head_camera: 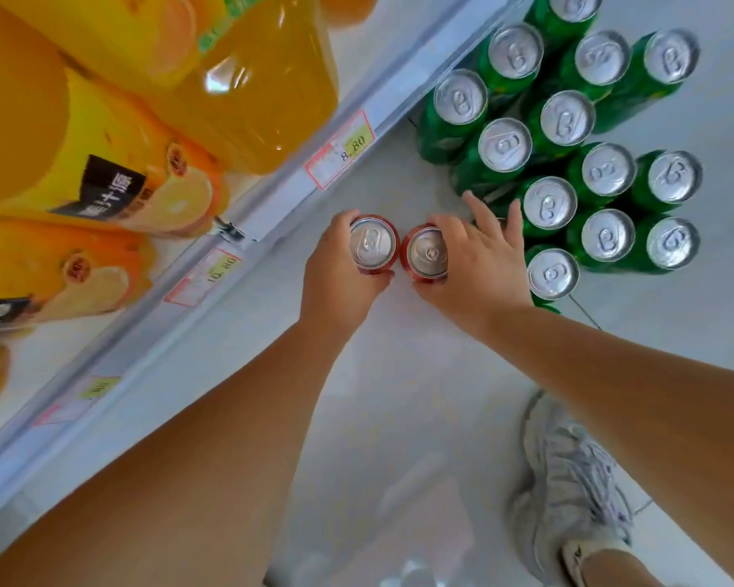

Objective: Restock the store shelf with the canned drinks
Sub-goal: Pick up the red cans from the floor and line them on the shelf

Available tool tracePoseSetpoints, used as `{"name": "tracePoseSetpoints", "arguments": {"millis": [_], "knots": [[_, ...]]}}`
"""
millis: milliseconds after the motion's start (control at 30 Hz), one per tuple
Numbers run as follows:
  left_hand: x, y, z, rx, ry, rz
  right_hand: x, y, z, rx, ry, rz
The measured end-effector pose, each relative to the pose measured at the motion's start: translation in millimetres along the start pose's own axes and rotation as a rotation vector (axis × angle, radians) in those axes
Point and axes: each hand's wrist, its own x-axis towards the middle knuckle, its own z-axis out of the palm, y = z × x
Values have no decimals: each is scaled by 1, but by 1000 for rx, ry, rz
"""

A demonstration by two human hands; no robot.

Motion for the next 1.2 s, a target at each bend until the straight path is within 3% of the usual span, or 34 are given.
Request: {"name": "tracePoseSetpoints", "arguments": {"millis": [167,300,433,767,967,1200], "knots": [[-55,22,-39,-82,12,-51,-27,-18,-48,404,85,98],[-138,78,-120,-197,-12,-139,-74,-58,-158,601,29,212],[-223,154,-227,-241,25,-137,-127,-107,-294,680,21,191],[-387,353,-515,-397,286,157,-255,-229,-627,943,135,-64],[-465,423,-629,-417,411,375,-285,-300,-747,993,279,-324],[-547,446,-723,-529,716,512,-308,-383,-846,1078,381,-634]]}}
